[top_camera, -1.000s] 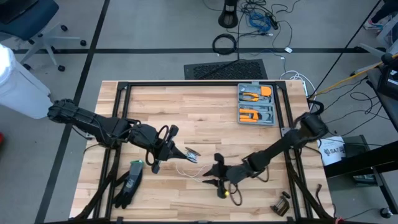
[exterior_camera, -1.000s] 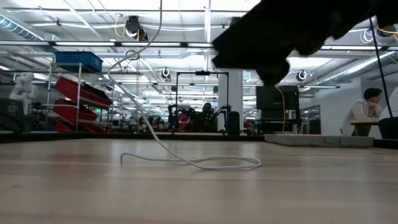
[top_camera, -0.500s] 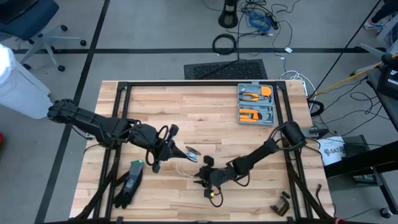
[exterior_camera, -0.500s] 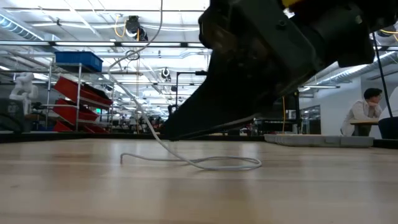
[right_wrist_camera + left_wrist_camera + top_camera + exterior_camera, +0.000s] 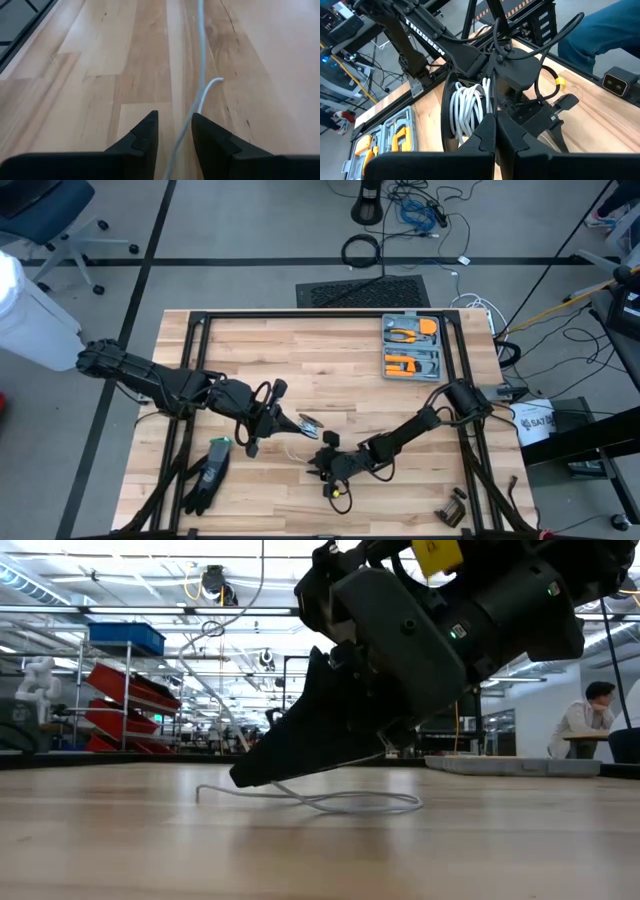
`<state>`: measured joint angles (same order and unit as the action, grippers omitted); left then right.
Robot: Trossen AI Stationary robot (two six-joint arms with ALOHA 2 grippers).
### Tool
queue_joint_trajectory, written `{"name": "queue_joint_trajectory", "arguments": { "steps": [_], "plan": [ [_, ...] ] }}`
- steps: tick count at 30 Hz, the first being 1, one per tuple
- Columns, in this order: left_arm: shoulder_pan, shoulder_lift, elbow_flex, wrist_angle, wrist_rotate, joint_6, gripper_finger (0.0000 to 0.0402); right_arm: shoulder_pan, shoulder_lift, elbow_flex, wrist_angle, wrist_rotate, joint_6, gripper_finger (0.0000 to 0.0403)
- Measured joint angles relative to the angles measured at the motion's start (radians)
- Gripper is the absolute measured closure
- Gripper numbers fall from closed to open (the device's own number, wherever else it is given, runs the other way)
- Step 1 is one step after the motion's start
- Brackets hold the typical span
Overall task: Coil cords
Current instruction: Coil the white wire onto the spool
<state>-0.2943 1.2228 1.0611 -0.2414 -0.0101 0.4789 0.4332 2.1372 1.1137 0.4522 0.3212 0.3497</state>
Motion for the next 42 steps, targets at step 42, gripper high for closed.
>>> {"name": "queue_joint_trajectory", "arguments": {
  "steps": [42],
  "plan": [
    [-0.001, -0.027, 0.000, -0.092, 0.145, -0.055, 0.0401, 0.311, -0.648, 0.134, -0.853, 0.250, -0.071, 0.0403]
  ]
}}
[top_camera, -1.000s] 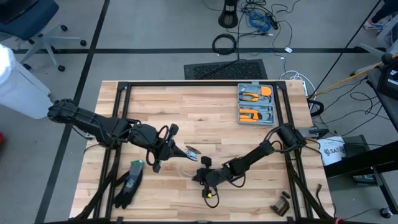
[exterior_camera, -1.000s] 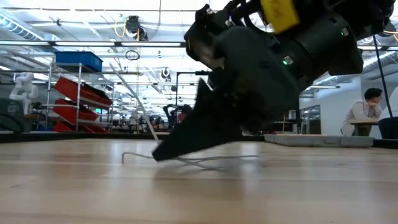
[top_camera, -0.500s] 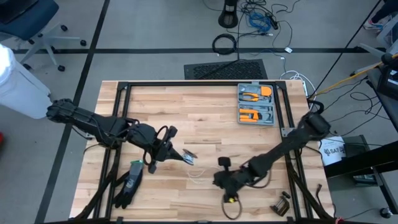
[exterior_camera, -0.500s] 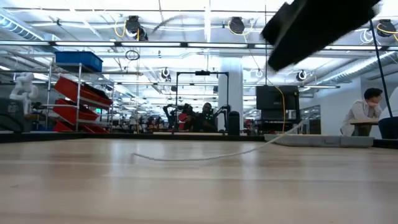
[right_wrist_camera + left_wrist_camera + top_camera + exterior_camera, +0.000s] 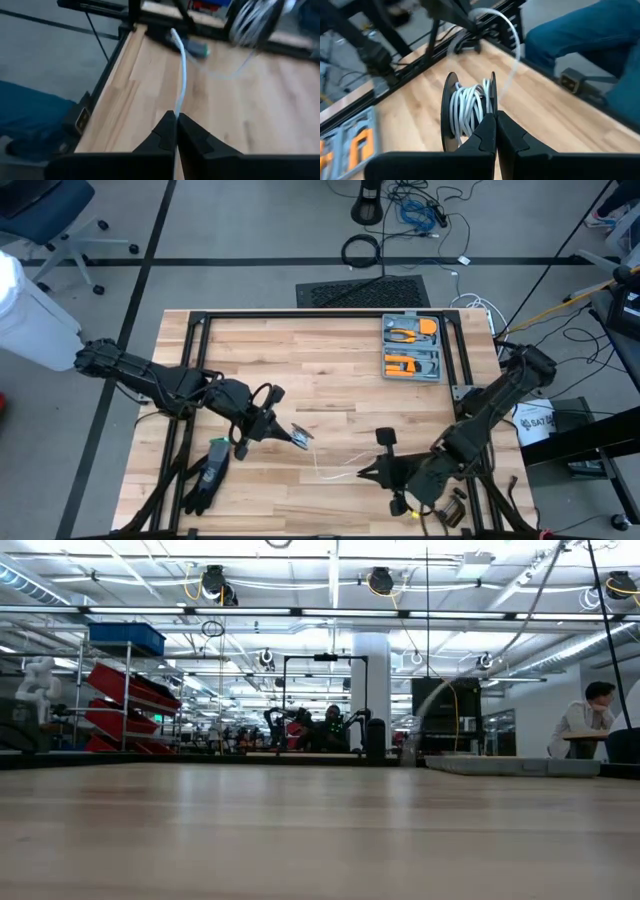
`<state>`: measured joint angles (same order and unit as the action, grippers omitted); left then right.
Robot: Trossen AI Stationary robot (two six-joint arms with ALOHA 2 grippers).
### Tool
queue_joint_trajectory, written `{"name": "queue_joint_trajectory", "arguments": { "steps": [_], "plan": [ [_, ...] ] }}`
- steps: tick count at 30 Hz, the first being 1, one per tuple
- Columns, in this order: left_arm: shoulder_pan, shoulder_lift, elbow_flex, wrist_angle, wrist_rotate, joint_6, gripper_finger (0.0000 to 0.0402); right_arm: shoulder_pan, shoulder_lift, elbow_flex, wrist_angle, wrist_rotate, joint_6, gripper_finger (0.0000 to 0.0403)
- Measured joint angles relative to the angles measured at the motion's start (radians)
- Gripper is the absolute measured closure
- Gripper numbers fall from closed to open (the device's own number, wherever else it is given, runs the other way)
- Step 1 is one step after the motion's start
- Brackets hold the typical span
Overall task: Coil cords
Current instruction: Coil the white wire onto the spool
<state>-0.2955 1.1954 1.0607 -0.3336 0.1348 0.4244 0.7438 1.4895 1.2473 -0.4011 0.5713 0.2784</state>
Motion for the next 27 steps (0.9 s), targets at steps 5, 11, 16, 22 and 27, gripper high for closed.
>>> {"name": "queue_joint_trajectory", "arguments": {
  "steps": [5, 11, 16, 22, 27],
  "plan": [
    [0.000, 0.000, 0.000, 0.001, 0.056, 0.003, 0.0402, 0.005, 0.000, 0.098, -0.037, 0.040, -0.112, 0.0403],
    [0.000, 0.015, 0.000, 0.024, 0.056, 0.009, 0.0401, -0.016, 0.000, 0.164, -0.012, 0.093, -0.227, 0.0403],
    [0.000, 0.054, 0.000, 0.081, 0.065, 0.056, 0.0401, -0.047, 0.001, 0.179, 0.060, 0.089, -0.304, 0.0403],
    [0.000, 0.079, 0.000, 0.102, 0.080, 0.057, 0.0401, -0.080, 0.001, 0.182, 0.086, 0.089, -0.355, 0.0403],
    [0.001, 0.096, 0.000, 0.181, 0.164, 0.083, 0.0401, -0.131, 0.001, 0.182, 0.112, 0.083, -0.390, 0.0403]
  ]
}}
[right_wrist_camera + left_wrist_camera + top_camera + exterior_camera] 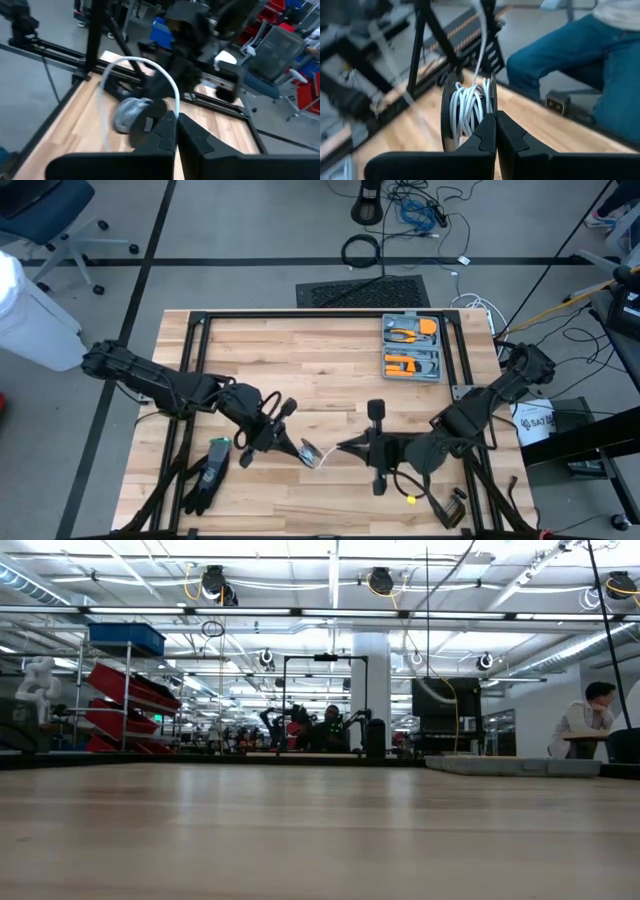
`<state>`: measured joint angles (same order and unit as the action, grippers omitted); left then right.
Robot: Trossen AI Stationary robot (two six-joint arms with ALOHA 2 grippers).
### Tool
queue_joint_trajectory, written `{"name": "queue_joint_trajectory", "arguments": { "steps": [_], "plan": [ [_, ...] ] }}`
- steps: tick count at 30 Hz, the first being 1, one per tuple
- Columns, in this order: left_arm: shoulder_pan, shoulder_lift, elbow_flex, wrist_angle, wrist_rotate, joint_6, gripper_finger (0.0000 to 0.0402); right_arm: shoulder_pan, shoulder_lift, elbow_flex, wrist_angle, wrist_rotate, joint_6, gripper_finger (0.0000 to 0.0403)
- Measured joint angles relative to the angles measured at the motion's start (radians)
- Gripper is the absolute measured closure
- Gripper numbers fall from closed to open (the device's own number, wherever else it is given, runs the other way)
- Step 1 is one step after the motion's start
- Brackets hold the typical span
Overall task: Coil cords
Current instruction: Coil the white wire onto the spool
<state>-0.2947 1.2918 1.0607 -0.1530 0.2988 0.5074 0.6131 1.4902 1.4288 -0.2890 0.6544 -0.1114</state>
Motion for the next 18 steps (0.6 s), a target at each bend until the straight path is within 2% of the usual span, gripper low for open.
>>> {"name": "queue_joint_trajectory", "arguments": {
  "steps": [5, 13, 18],
  "plan": [
    [0.000, 0.011, 0.000, 0.057, 0.068, 0.006, 0.0401, -0.048, 0.000, 0.000, 0.032, -0.044, -0.042, 0.0403],
    [0.003, 0.012, 0.000, 0.080, 0.070, 0.030, 0.0401, -0.119, 0.030, 0.001, 0.103, -0.155, -0.086, 0.0403],
    [0.017, 0.012, 0.000, 0.088, 0.059, 0.024, 0.0401, -0.132, 0.046, 0.001, 0.127, -0.166, -0.118, 0.0403]
  ]
}}
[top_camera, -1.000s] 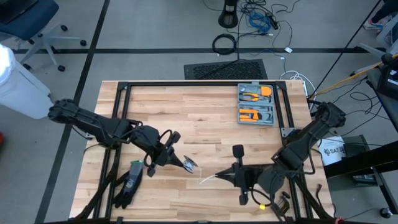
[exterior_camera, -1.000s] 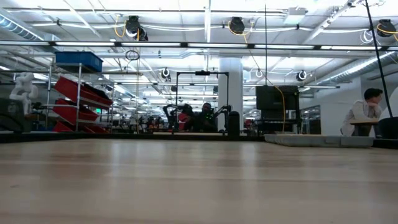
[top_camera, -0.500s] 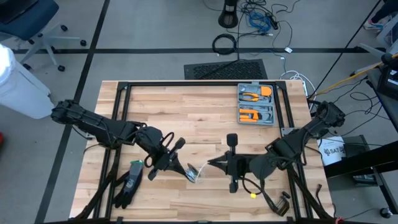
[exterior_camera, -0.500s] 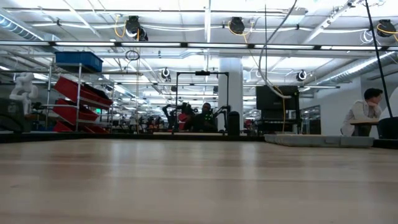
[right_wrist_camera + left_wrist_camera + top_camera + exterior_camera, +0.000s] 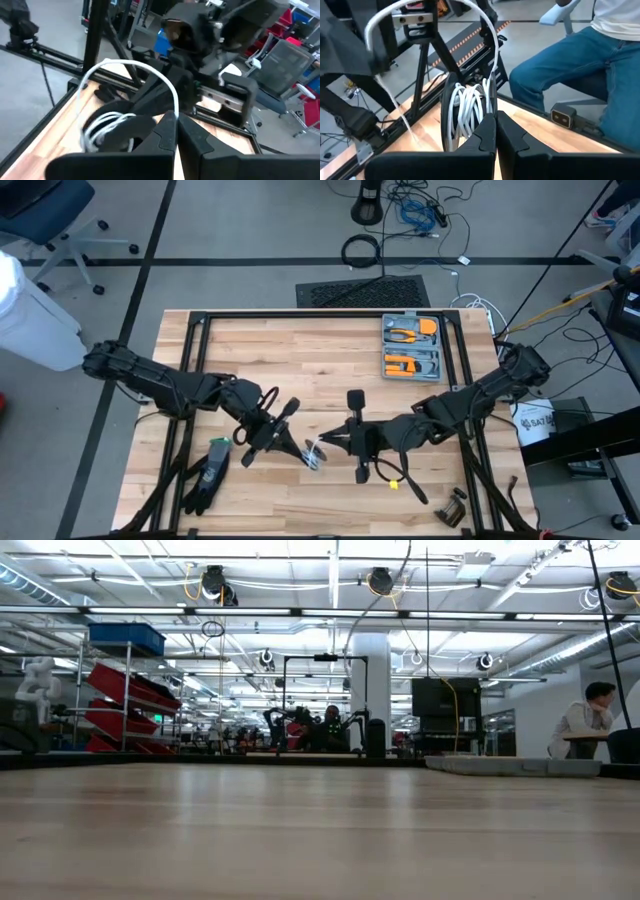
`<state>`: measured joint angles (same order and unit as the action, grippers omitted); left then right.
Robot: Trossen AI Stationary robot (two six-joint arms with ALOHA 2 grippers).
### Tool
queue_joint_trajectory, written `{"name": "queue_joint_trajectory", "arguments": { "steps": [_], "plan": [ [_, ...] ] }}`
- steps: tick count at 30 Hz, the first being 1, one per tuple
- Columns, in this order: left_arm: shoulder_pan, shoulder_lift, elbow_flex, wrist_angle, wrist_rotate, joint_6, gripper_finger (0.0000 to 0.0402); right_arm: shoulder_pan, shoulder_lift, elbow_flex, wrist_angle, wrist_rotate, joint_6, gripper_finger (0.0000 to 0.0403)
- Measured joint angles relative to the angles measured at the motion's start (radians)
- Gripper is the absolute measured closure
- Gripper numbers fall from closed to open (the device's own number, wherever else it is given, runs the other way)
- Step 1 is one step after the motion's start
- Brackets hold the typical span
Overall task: Coil cords
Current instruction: Coil the white wire onto the spool
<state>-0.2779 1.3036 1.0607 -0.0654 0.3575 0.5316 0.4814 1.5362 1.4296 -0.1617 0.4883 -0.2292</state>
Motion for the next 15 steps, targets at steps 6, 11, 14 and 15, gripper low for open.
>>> {"name": "queue_joint_trajectory", "arguments": {
  "steps": [6, 11, 14, 15],
  "plan": [
    [-0.001, 0.018, 0.000, 0.008, 0.036, 0.000, 0.0402, -0.039, -0.002, 0.000, 0.001, 0.004, -0.013, 0.0403],
    [0.000, 0.035, 0.000, 0.044, 0.082, 0.000, 0.0401, -0.083, 0.006, 0.000, -0.008, -0.043, -0.014, 0.0403],
    [-0.001, 0.041, 0.000, 0.062, 0.144, 0.000, 0.0401, -0.105, 0.016, 0.000, 0.000, -0.054, -0.019, 0.0403],
    [-0.001, 0.042, 0.000, 0.062, 0.151, 0.000, 0.0401, -0.113, 0.021, 0.000, -0.001, -0.058, -0.020, 0.0403]
  ]
}}
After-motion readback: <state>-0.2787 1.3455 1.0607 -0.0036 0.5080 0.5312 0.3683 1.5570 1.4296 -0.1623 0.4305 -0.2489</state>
